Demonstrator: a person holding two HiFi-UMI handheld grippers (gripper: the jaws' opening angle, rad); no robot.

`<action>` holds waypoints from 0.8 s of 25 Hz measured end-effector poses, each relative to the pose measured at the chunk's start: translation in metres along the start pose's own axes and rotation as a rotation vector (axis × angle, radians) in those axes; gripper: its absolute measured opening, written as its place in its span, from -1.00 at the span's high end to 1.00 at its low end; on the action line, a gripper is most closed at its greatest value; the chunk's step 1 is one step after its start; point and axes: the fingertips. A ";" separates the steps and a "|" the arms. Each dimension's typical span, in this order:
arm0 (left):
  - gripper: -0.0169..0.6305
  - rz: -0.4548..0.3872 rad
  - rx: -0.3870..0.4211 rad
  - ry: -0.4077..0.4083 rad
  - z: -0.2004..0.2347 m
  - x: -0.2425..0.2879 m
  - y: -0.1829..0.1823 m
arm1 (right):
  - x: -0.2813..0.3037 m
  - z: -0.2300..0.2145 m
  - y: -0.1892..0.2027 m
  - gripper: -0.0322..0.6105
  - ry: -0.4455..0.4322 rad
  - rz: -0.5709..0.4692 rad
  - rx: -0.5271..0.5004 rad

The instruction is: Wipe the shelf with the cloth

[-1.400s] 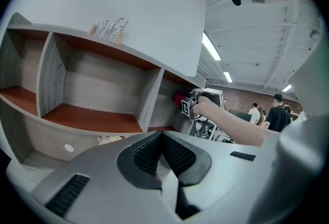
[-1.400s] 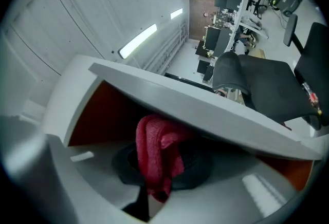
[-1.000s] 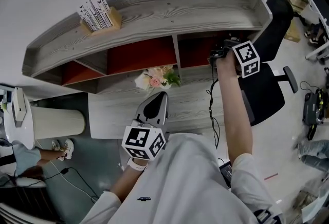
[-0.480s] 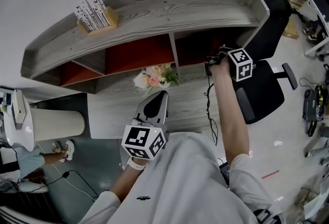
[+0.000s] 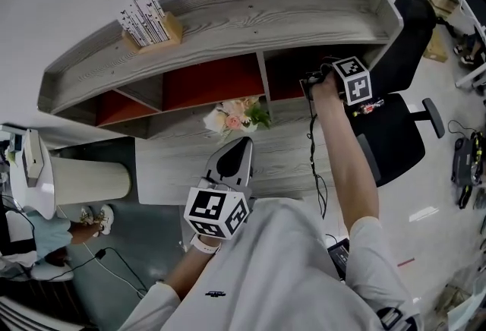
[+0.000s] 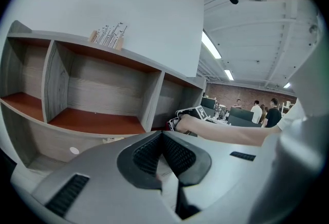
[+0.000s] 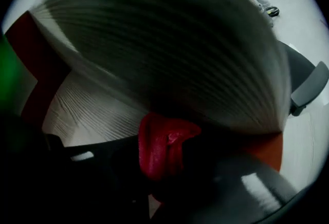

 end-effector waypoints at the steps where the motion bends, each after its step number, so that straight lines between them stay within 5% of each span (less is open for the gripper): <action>1: 0.93 0.002 0.003 -0.006 0.002 0.000 0.000 | 0.002 0.003 -0.002 0.72 -0.013 -0.004 -0.020; 6: 0.93 0.007 -0.013 -0.041 0.014 -0.004 0.002 | 0.007 0.013 0.001 0.72 -0.060 -0.004 -0.147; 12: 0.93 0.016 0.000 -0.007 0.000 0.007 0.002 | 0.004 0.030 0.030 0.72 -0.127 0.145 -0.402; 20: 0.93 0.015 0.002 0.002 -0.010 0.011 0.001 | -0.005 0.048 0.100 0.72 -0.202 0.427 -0.443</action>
Point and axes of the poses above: the fingertips, and each gripper's own axes: x forward along the fingers, z to its left, y out of its underside, and after that the axes turned 8 degrees about -y, right-handed
